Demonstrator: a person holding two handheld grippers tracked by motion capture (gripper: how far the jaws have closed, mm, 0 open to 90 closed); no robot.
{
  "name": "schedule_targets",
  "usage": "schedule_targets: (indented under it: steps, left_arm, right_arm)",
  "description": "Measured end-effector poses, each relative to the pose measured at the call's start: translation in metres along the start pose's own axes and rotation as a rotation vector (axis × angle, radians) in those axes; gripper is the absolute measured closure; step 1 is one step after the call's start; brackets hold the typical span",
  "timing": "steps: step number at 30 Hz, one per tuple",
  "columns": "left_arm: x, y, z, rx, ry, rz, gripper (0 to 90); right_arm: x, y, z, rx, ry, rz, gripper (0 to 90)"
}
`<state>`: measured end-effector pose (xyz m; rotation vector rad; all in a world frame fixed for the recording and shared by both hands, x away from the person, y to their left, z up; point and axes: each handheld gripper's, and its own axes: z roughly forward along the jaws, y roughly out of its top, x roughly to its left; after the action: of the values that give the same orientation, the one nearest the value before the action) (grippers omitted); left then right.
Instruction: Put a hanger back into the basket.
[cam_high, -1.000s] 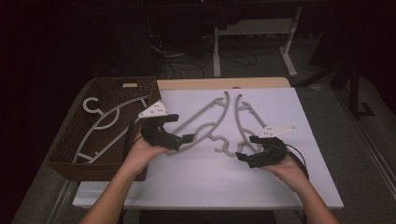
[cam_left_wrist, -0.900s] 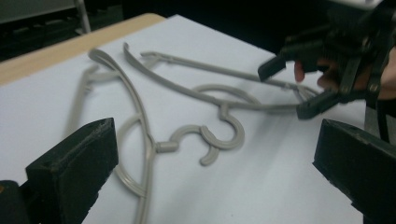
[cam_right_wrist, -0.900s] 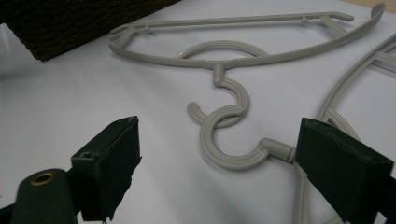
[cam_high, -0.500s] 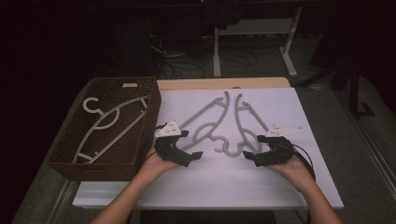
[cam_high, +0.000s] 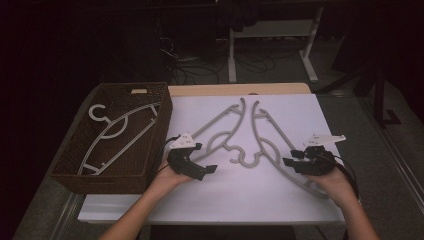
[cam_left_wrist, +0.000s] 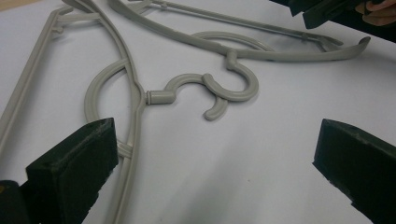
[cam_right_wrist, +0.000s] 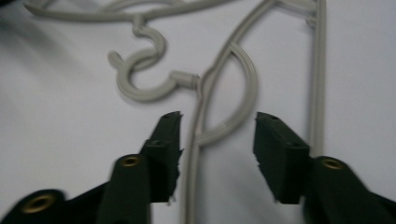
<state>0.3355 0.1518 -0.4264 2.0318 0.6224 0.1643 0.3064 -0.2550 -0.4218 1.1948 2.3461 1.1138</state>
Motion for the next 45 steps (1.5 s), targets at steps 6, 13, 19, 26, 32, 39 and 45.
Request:
schedule_targets:
  steps: [6, 13, 19, 26, 32, 39, 45]
  left_arm:
    - [0.000, -0.003, 0.003, 0.015, -0.011, 0.002, 0.0]
    - [0.001, -0.003, 0.001, 0.010, -0.012, -0.007, 0.0]
    - [0.001, -0.003, 0.002, 0.013, -0.017, -0.011, 0.0]
    - [0.001, -0.002, 0.002, 0.011, -0.019, -0.011, 0.0]
    - [0.001, -0.003, 0.002, 0.013, -0.021, -0.010, 0.0]
    - [0.001, -0.003, 0.002, 0.017, -0.019, -0.010, 0.0]
    - [0.001, -0.003, 0.003, 0.019, -0.020, -0.012, 0.0]
  right_arm:
    - [-0.010, -0.014, -0.001, 0.070, -0.001, -0.019, 84.3]
    - [-0.007, -0.018, 0.008, 0.142, 0.024, -0.054, 88.7]
    - [-0.005, -0.020, 0.016, 0.206, 0.029, -0.074, 88.7]
    - [0.002, -0.019, 0.020, 0.234, 0.082, -0.096, 88.9]
    - [0.015, -0.015, 0.026, 0.245, 0.149, -0.137, 88.9]
    - [0.037, -0.007, 0.039, 0.254, 0.222, -0.192, 88.9]
    - [0.054, -0.001, 0.049, 0.256, 0.279, -0.227, 88.9]
